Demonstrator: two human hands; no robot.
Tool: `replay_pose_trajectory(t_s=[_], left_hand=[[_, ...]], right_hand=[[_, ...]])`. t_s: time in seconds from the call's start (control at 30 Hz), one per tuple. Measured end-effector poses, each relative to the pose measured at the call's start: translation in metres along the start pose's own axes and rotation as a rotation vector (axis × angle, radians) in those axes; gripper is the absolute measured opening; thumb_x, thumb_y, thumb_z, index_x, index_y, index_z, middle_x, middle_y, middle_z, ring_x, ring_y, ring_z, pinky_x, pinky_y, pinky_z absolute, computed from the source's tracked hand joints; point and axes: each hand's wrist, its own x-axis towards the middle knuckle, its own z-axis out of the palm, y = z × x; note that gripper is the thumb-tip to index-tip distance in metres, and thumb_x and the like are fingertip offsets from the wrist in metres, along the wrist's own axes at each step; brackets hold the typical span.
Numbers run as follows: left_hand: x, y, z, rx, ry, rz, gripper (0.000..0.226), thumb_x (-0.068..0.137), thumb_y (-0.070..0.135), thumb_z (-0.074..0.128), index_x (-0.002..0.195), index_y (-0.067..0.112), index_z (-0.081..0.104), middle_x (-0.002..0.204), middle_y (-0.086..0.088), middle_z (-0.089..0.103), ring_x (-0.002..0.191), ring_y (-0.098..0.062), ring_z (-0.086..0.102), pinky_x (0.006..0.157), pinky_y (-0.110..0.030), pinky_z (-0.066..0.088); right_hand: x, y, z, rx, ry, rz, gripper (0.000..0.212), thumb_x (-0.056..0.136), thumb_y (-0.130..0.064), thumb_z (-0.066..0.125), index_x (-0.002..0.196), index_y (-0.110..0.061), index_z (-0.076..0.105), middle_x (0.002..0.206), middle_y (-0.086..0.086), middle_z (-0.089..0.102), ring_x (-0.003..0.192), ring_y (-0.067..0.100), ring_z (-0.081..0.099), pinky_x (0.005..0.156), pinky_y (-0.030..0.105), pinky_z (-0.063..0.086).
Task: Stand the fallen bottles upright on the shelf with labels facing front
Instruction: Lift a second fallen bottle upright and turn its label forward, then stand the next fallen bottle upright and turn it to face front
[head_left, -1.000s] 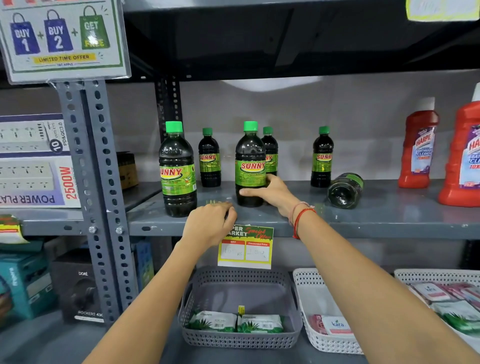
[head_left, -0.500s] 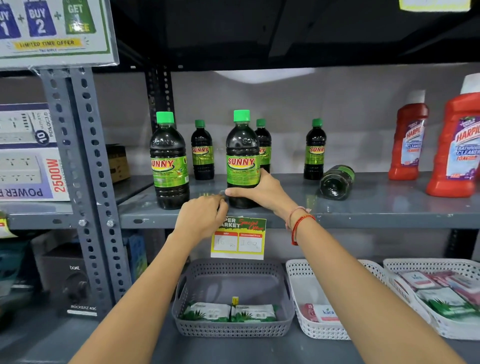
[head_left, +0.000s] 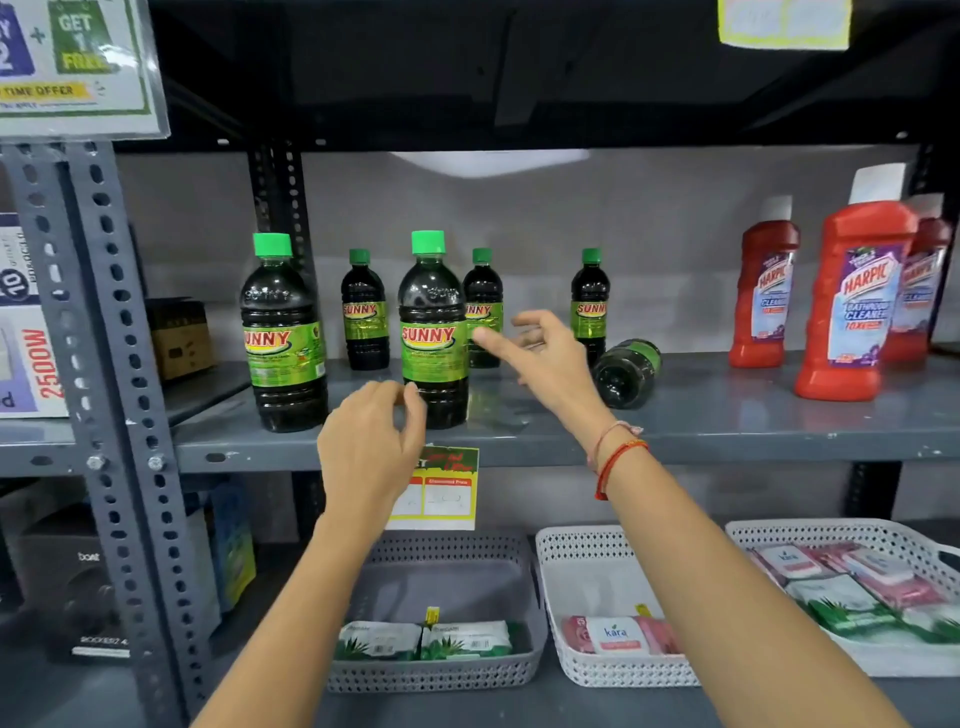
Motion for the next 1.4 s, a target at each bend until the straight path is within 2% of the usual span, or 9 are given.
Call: replay_pose_trajectory(t_s=[0.1,0.2,0.3,0.4,0.53,0.7,0.97,1.17,1.4], left_hand=[[-0.001,0.041,0.013,-0.055,0.056,0.148,0.031,0.088,0.026,0.042,0.065,0.011,0.056,0.062,-0.005,0.058,0.057,-0.023,0.051,0.05,-0.031,0.033],[0.005,0.079,0.034,-0.115,-0.065,0.272,0.028,0.087,0.027,0.043,0.076,0.01,0.062,0.075,-0.005,0.066,0.071,-0.023,0.061,0.058,-0.033,0.046],[0.019,0.101,0.058,-0.098,-0.316,0.28,0.031,0.09,0.03,0.044,0.102,0.01,0.064,0.106,-0.007,0.067,0.102,-0.025,0.059,0.077,-0.038,0.048],[0.025,0.101,0.078,-0.064,-0.517,0.266,0.039,0.093,0.034,0.041,0.112,0.006,0.06,0.12,-0.012,0.063,0.111,-0.03,0.055,0.087,-0.043,0.047],[0.018,0.096,0.091,-0.003,-0.552,0.238,0.048,0.093,0.043,0.034,0.087,0.007,0.064,0.093,-0.016,0.069,0.088,-0.037,0.061,0.066,-0.036,0.042],[0.016,0.093,0.089,0.016,-0.588,0.278,0.044,0.093,0.041,0.031,0.081,0.008,0.057,0.09,-0.017,0.069,0.084,-0.039,0.061,0.064,-0.037,0.039],[0.015,0.093,0.085,0.001,-0.621,0.282,0.042,0.093,0.038,0.03,0.085,0.006,0.056,0.094,-0.019,0.068,0.086,-0.04,0.06,0.07,-0.04,0.044],[0.013,0.092,0.087,0.005,-0.6,0.26,0.036,0.092,0.037,0.031,0.076,0.01,0.049,0.09,-0.017,0.067,0.082,-0.038,0.059,0.064,-0.036,0.036],[0.011,0.091,0.09,0.02,-0.558,0.3,0.04,0.093,0.038,0.029,0.08,0.01,0.054,0.095,-0.014,0.068,0.084,-0.037,0.061,0.062,-0.035,0.034]], right_hand=[[0.013,0.006,-0.035,-0.092,0.23,-0.032,0.046,0.074,-0.052,0.073,0.098,-0.016,0.061,0.081,-0.003,0.063,0.075,0.009,0.059,0.069,0.022,0.048],[0.031,0.024,-0.065,-0.386,0.366,0.055,0.042,0.08,-0.042,0.068,0.102,-0.007,0.062,0.104,0.012,0.064,0.1,0.027,0.059,0.081,0.036,0.046],[0.045,0.043,-0.089,-0.653,0.33,0.319,0.061,0.077,-0.052,0.067,0.115,-0.004,0.059,0.127,0.02,0.053,0.121,0.037,0.046,0.09,0.041,0.041],[0.056,0.055,-0.102,-0.559,0.166,0.582,0.074,0.069,-0.066,0.066,0.116,-0.01,0.063,0.127,0.017,0.06,0.114,0.034,0.055,0.093,0.038,0.043],[0.068,0.064,-0.106,-0.279,0.125,0.66,0.05,0.062,-0.061,0.075,0.074,-0.016,0.057,0.095,0.009,0.064,0.074,0.023,0.062,0.073,0.037,0.057],[0.077,0.066,-0.101,-0.046,0.031,0.803,0.041,0.07,-0.04,0.075,0.094,-0.011,0.059,0.078,0.011,0.066,0.06,0.023,0.063,0.037,0.028,0.05],[0.066,0.064,-0.093,0.311,0.136,0.616,0.047,0.064,-0.027,0.08,0.1,-0.011,0.055,0.09,0.011,0.069,0.072,0.022,0.068,0.052,0.027,0.052],[0.062,0.048,-0.079,0.194,0.221,0.278,0.037,0.058,-0.023,0.084,0.082,-0.021,0.056,0.084,0.0,0.068,0.076,0.016,0.067,0.056,0.024,0.049],[0.046,0.066,-0.073,-0.028,0.141,0.063,0.079,0.055,-0.025,0.089,0.118,-0.021,0.04,0.105,-0.006,0.058,0.1,0.014,0.058,0.087,0.028,0.044]])
